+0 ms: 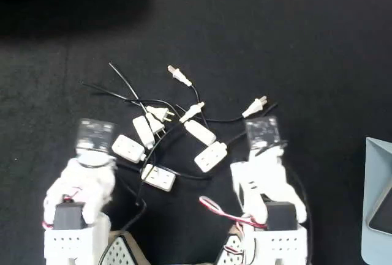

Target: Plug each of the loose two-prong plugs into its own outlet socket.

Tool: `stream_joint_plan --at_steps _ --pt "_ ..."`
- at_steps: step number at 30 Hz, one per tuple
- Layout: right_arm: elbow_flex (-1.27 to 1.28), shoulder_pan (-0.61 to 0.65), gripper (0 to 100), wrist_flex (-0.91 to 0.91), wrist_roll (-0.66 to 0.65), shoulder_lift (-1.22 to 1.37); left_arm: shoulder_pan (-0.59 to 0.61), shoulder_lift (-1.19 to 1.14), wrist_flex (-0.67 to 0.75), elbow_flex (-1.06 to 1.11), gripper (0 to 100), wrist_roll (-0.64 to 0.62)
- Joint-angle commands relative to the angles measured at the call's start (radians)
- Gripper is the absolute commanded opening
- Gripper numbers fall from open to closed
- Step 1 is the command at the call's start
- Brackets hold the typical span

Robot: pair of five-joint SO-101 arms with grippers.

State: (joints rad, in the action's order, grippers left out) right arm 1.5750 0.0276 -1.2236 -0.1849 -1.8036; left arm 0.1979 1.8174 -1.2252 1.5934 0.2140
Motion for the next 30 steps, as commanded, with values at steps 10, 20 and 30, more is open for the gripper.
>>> stream_joint_plan --at_steps 10,20,30 --pt "-0.447 0.175 6.0 0.031 -0.241 0.173 0.263 0.003 0.017 -0.097 3 -0.005" --pt "-0.84 0.21 6.9 0.103 -0.407 0.941 0.269 0.003 0.021 -0.045 21 -0.006" --pt "-1.122 0.149 19.1 0.101 -0.623 1.423 0.269 0.003 0.021 -0.033 23 -0.005"
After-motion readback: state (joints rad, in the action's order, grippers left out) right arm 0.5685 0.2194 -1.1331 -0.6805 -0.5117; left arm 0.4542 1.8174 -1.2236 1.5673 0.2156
